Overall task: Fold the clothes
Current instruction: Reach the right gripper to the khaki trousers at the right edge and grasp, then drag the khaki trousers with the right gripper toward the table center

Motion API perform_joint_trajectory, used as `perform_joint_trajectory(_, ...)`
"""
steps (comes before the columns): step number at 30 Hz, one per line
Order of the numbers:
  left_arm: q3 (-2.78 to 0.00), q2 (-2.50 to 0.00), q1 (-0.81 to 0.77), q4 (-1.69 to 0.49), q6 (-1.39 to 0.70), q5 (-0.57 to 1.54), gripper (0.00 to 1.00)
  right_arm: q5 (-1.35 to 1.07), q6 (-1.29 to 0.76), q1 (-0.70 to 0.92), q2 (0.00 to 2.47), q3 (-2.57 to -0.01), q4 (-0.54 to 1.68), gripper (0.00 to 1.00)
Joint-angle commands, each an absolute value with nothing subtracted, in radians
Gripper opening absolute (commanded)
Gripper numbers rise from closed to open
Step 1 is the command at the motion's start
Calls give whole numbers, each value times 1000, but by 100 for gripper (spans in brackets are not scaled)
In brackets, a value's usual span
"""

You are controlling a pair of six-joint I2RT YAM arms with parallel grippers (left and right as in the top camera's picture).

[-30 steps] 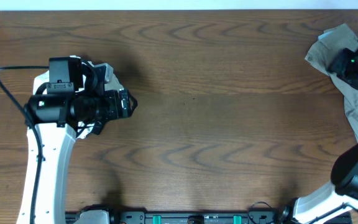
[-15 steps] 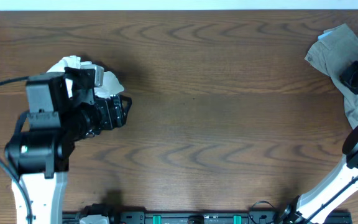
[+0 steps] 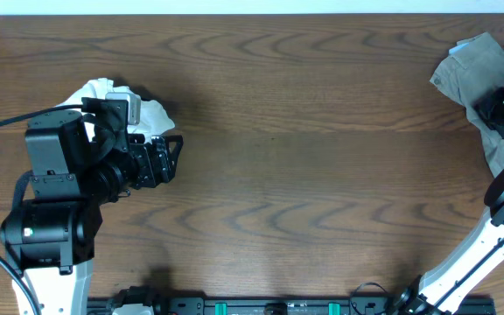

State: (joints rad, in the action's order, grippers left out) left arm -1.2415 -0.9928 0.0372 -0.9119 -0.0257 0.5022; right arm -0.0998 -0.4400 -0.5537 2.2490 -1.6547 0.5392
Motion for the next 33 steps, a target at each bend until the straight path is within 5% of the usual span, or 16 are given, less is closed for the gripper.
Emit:
perform_joint_trajectory(1,-1262,-992,33,-899,-20,516,76,-118,-460,-558,2320,-1672,552,1)
perform_joint_trajectory(19,-1262,-993,33,-866,-19,515,76,-344,-259,-156,2459,-1672,733,1)
perform_joint_trajectory(33,-1262,-992,33,-867,-19,505,76,60,25,416,2449,-1672,926,1)
